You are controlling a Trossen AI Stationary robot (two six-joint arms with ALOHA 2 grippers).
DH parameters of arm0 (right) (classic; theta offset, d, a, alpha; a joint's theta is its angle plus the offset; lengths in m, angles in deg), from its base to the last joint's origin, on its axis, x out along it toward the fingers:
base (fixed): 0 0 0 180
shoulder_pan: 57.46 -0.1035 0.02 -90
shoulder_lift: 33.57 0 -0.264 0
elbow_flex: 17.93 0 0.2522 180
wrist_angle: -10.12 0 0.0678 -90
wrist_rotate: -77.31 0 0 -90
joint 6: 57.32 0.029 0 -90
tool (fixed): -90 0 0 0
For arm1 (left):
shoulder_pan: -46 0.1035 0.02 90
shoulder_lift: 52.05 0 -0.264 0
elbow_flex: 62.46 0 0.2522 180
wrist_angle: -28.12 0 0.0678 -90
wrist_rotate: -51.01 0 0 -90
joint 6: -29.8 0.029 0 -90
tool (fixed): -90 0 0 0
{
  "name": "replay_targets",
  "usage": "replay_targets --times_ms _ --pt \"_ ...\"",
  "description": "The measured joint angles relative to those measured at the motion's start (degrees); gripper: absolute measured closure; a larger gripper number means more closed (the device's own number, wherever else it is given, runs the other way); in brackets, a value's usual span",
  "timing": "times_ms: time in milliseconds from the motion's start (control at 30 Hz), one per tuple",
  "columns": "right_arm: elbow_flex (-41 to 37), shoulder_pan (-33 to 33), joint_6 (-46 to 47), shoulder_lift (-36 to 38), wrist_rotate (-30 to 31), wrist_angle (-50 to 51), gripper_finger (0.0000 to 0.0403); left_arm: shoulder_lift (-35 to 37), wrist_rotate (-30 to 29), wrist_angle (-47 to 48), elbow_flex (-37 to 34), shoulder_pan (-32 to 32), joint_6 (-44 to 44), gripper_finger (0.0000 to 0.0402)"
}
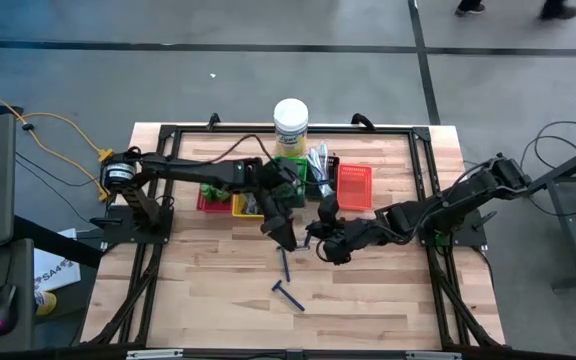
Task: Pick & Place Travel size toiletries
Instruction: Put the blue razor into the orange bin
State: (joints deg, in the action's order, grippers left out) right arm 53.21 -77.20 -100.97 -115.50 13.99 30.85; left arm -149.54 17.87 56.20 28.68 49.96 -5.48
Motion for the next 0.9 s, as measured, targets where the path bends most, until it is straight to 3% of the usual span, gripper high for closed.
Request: replay_targets --times_ms 167,333,467,567,700,900 --pt "0.0 0.6 14.7 0.9 5.4 11.1 0.0373 3.9 -8.6 13.6 0.0 1.7 5.6 0.0163" --pt "0.0 4.1 37.9 3.0 6.4 24.1 0.0373 7.8 -20.9 20.2 -0.1 1.7 7.5 0.0162" --pt "0.0 9.0 54.5 4.5 3.4 32.5 0.0373 9.7 -29.2 21.3 0.0 1.6 5.4 0.0162" --pt "0.1 14.0 64.3 4.8 -2.1 36.9 0.0373 10.5 -34.4 21.3 0.0 1.7 3.9 0.0162" --pt "0.0 22.3 76.0 4.6 -10.9 42.4 0.0366 10.8 -36.0 21.4 0.0 1.7 2.0 0.0162" --pt "0.0 32.3 77.4 4.6 -13.0 43.4 0.0372 10.8 -36.9 21.8 0.0 1.1 1.6 0.0162"
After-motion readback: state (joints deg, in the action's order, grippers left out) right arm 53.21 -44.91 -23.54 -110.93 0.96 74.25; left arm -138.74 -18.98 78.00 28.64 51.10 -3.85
